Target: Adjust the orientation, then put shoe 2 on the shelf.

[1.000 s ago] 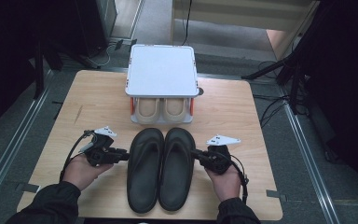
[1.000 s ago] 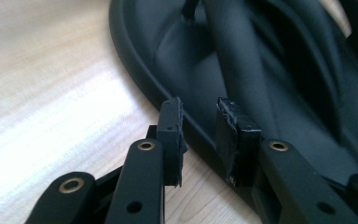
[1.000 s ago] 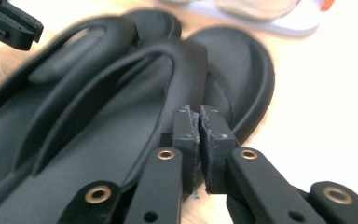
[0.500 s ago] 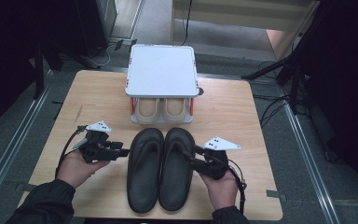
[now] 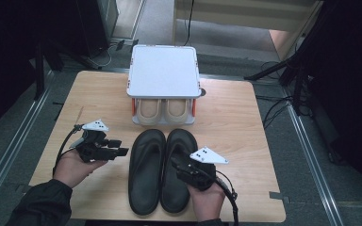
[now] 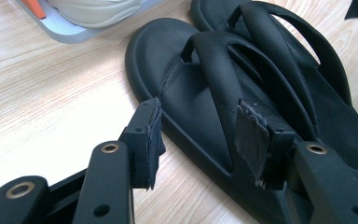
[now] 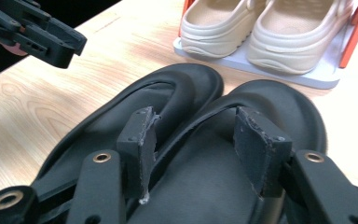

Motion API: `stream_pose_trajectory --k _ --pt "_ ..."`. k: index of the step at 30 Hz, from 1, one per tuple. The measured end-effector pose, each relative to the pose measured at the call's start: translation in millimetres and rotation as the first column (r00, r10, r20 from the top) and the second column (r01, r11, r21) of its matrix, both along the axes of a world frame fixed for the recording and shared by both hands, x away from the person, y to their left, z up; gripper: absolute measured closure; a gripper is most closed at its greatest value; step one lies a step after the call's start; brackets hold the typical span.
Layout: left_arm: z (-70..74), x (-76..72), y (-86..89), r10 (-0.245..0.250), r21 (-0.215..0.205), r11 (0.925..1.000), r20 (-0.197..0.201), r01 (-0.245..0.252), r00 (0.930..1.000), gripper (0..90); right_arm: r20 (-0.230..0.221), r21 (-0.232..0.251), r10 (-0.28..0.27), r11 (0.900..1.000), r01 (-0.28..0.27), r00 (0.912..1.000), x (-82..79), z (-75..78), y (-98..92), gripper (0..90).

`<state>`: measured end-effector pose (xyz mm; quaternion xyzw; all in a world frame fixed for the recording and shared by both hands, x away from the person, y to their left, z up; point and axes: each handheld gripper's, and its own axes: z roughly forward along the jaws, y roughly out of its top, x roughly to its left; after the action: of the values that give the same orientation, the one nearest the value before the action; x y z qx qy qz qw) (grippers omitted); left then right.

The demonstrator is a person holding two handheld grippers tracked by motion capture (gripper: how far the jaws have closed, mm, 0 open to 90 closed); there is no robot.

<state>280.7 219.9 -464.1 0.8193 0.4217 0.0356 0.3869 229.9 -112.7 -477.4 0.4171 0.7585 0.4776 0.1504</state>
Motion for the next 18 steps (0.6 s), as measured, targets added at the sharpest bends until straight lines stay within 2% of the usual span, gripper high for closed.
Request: stream_pose_trajectory --k 6,13,18 --pt "-0.5 0.5 1.1 0.008 0.014 0.9999 0.011 -0.008 0.9999 50.9 -0.017 -0.006 -0.016 1.0 0.016 0.9997 -6.2 -12.2 9.5 44.8" --pt "0.0 1.0 3.8 0.019 0.005 0.9998 0.013 -0.019 0.9997 51.0 -0.027 0.018 -0.034 0.999 0.034 0.9991 -9.9 -19.1 18.2 43.8" --pt "0.2 1.1 4.0 0.022 0.002 0.9998 0.016 -0.022 0.9996 51.1 -0.039 0.018 -0.048 0.999 0.048 0.9981 -9.8 -25.2 28.4 39.0"
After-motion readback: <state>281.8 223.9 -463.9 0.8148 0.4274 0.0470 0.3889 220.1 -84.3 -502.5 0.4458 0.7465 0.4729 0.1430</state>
